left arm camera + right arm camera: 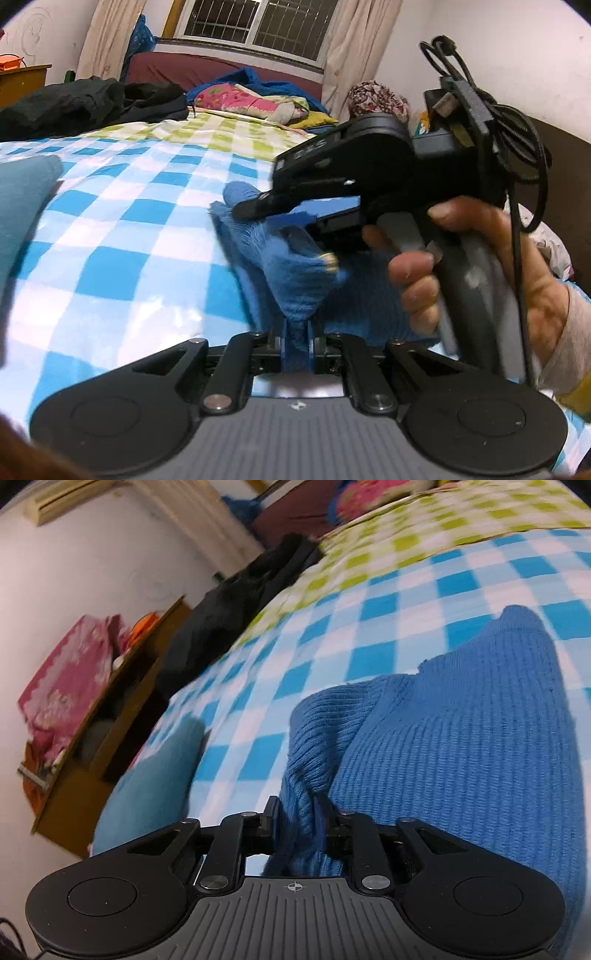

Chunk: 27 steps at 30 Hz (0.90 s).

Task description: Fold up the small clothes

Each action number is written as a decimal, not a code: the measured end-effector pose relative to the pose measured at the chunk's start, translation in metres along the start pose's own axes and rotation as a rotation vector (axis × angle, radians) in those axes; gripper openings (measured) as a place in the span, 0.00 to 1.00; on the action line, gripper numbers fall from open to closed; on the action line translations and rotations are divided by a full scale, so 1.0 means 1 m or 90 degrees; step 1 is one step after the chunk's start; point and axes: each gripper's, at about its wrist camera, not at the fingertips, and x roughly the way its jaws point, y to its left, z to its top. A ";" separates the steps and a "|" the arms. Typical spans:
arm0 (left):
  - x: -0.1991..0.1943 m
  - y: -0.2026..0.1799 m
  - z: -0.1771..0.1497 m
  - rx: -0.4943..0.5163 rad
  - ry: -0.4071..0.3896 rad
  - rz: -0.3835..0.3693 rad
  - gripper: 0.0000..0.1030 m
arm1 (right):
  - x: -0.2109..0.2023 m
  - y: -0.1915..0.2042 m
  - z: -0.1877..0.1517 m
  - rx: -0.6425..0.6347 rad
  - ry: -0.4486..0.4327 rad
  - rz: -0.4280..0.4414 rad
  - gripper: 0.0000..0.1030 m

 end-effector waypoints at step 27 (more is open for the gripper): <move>0.075 -0.018 0.042 0.009 0.006 -0.010 0.16 | -0.075 -0.084 0.007 0.000 -0.078 -0.186 0.22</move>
